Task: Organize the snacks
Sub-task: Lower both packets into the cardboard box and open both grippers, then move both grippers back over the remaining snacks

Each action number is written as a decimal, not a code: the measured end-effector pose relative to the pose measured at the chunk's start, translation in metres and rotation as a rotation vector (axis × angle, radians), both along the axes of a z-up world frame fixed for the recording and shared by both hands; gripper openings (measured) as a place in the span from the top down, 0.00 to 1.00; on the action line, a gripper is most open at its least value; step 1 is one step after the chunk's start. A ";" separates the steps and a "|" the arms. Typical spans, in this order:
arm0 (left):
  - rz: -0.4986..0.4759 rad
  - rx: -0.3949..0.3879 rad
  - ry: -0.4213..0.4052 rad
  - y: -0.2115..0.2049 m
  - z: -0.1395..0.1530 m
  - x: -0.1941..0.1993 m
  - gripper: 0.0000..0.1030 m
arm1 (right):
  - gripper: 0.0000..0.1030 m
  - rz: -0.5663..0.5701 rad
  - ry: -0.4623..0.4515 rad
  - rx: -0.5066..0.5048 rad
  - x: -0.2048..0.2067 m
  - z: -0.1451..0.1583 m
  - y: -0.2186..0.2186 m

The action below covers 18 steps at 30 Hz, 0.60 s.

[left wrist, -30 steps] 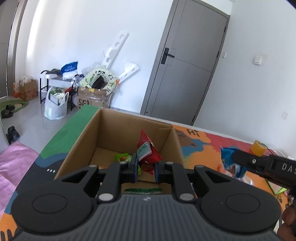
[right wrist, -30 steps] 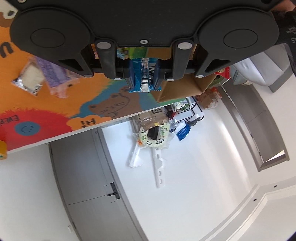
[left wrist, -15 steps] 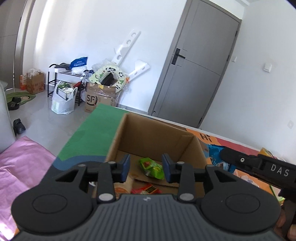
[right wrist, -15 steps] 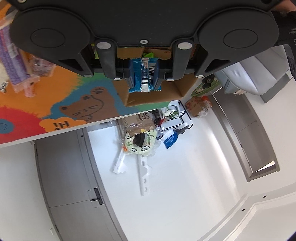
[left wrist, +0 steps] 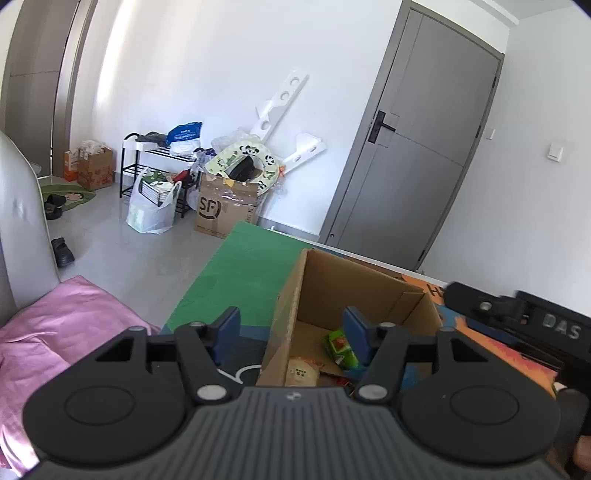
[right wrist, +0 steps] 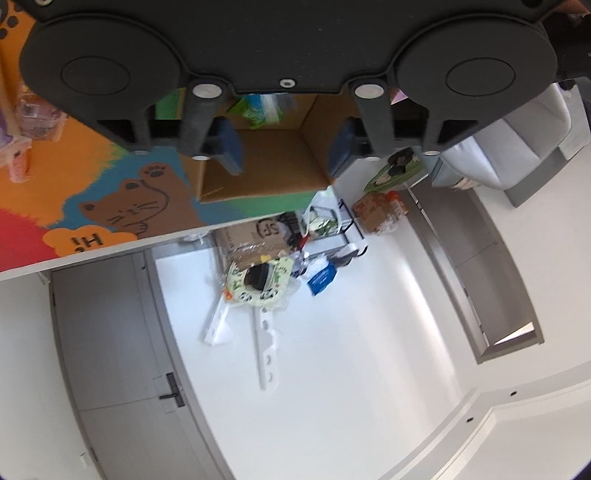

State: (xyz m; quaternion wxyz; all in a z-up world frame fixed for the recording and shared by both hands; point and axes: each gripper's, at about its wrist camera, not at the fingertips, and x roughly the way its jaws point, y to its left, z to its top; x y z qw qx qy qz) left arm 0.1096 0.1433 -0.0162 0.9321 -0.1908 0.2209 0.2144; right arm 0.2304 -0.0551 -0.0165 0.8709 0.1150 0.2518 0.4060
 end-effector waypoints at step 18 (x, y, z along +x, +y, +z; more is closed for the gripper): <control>-0.062 0.045 -0.008 -0.036 0.007 0.004 0.15 | 0.14 -0.156 0.037 -0.080 -0.007 -0.010 -0.059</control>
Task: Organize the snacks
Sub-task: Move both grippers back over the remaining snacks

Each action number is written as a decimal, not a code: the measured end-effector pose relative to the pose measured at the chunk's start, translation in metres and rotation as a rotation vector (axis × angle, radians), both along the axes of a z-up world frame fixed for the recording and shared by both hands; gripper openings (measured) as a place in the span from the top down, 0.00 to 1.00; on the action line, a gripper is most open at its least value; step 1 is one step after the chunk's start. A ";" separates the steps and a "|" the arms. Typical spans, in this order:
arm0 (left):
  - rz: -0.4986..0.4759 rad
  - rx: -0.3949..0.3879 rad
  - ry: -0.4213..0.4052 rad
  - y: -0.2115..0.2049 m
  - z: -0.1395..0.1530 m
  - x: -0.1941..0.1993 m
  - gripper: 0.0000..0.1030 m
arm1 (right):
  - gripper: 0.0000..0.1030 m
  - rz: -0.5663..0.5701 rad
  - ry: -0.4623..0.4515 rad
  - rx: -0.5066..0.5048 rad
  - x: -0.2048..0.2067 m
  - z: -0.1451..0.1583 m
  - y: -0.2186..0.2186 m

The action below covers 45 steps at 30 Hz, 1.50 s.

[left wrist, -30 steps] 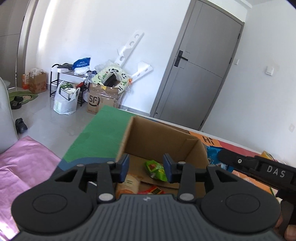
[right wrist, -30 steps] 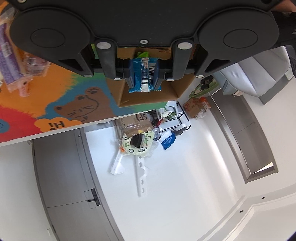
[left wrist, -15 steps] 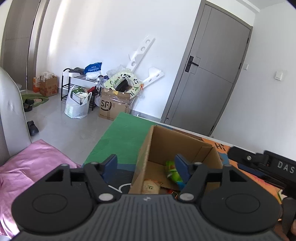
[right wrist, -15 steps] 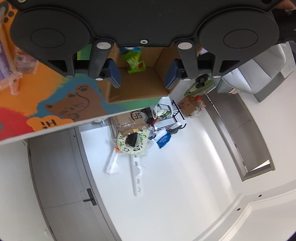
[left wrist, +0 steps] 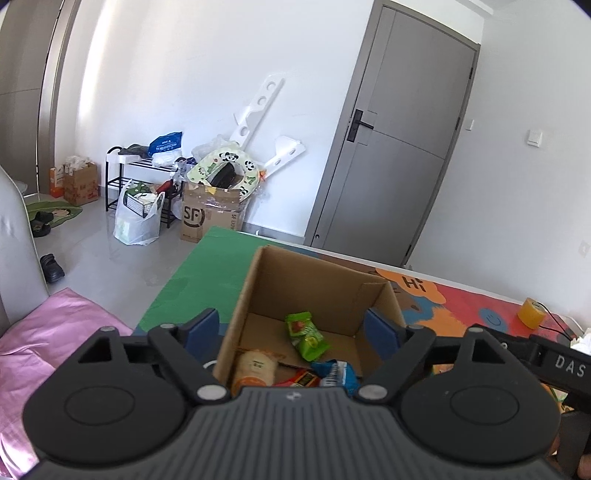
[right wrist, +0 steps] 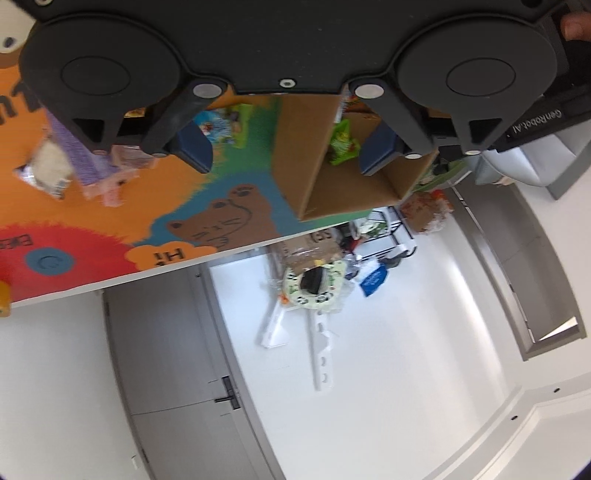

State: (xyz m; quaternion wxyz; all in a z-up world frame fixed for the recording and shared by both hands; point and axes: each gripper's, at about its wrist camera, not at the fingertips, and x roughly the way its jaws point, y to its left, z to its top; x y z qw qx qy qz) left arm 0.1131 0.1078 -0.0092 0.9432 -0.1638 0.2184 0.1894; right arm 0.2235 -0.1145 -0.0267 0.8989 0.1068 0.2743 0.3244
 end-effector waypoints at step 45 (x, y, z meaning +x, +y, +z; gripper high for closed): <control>-0.237 0.056 0.055 -0.140 -0.011 0.042 0.12 | 0.00 -0.252 0.057 0.013 -0.001 -0.033 -0.163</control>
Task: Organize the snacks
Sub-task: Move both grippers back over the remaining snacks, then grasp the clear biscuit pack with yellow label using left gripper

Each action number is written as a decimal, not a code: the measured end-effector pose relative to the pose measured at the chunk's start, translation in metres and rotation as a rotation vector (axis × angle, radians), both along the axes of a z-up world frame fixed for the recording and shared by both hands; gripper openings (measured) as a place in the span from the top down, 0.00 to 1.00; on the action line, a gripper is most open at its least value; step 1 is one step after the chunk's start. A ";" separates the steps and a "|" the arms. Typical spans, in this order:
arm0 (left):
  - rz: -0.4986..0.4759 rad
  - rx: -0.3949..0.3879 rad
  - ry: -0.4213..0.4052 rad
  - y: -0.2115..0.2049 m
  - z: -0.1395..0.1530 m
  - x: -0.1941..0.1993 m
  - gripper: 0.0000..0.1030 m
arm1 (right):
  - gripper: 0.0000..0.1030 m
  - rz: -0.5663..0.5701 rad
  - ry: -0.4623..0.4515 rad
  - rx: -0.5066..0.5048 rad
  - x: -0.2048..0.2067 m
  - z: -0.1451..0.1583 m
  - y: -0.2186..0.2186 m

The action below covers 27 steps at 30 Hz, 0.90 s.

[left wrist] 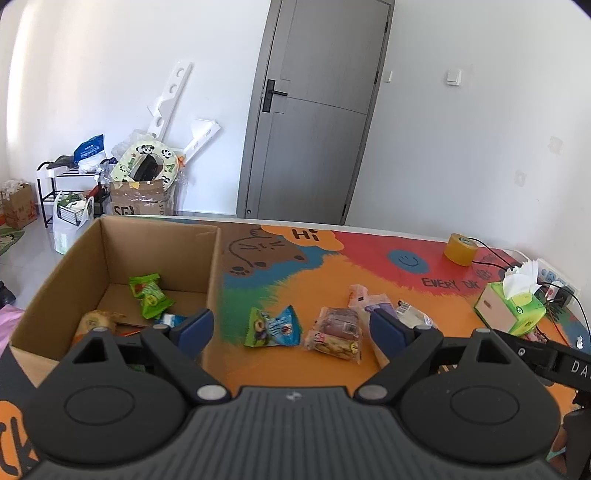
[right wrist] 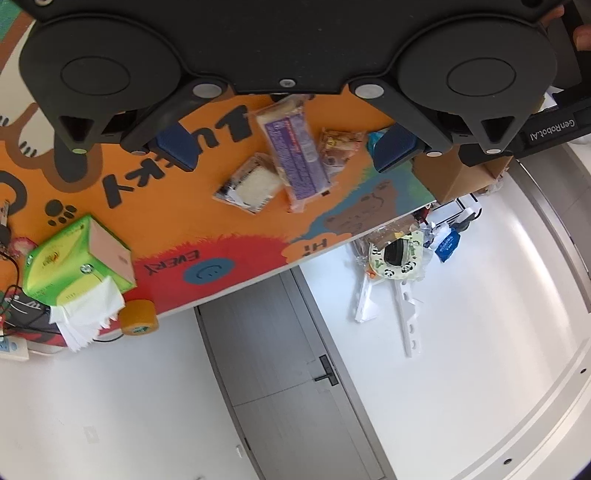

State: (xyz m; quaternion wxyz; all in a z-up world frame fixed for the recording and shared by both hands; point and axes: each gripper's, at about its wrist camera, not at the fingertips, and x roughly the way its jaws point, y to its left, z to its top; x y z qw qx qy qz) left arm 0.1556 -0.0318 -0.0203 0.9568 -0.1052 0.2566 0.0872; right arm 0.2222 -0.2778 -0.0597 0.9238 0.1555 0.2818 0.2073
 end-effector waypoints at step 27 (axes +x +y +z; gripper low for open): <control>-0.016 0.002 0.119 -0.034 -0.051 0.074 0.23 | 0.16 -0.008 0.108 0.027 0.051 -0.044 -0.023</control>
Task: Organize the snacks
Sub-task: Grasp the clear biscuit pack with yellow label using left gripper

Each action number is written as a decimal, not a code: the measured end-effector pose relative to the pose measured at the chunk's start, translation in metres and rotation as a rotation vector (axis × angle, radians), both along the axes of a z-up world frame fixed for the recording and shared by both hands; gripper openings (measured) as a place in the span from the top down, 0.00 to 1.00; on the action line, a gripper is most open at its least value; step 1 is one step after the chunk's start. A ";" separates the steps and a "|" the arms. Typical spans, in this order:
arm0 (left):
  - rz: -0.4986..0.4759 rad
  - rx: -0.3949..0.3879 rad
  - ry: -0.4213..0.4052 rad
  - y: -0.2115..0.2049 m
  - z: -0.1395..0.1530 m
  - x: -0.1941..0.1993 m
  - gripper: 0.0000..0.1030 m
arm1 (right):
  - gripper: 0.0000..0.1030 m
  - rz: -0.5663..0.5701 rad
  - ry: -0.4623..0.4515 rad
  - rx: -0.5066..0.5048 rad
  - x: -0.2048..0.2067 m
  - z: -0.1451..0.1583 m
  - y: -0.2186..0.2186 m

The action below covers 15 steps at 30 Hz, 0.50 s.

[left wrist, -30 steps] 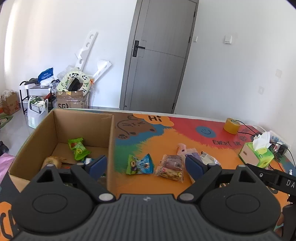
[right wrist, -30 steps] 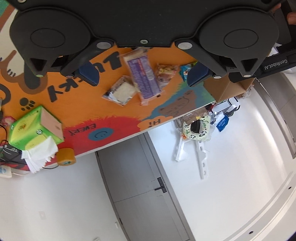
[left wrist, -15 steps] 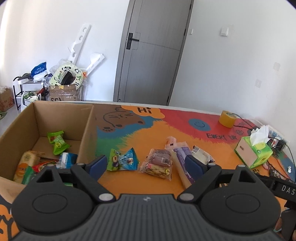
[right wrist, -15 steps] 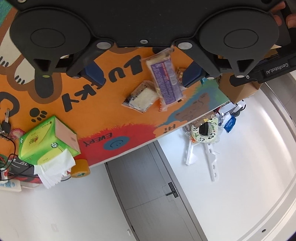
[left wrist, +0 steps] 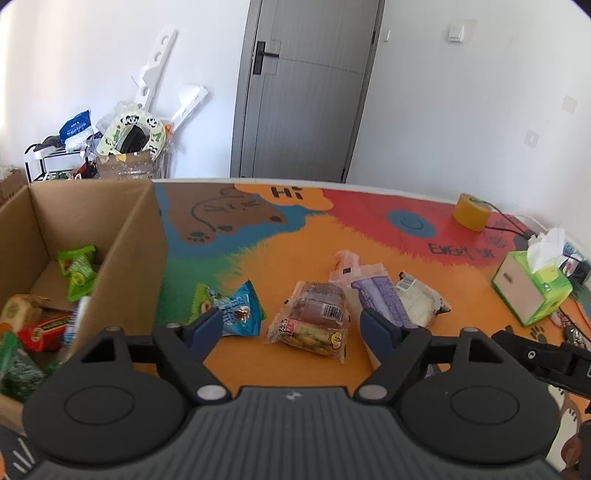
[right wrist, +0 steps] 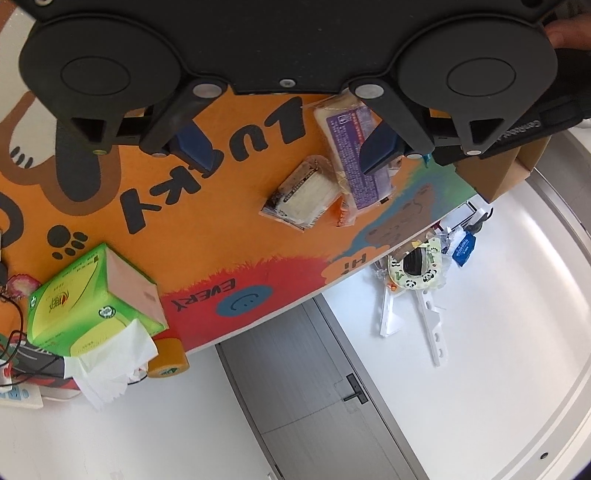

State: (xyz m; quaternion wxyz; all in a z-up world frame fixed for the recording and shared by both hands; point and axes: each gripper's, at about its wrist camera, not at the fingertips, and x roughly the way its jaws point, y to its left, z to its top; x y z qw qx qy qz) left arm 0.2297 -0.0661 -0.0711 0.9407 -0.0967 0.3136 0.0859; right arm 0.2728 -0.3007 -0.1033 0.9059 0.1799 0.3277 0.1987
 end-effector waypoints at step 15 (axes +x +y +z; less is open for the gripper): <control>-0.017 0.039 0.084 -0.013 -0.029 0.039 0.23 | 0.16 0.003 0.036 0.014 0.026 -0.016 -0.001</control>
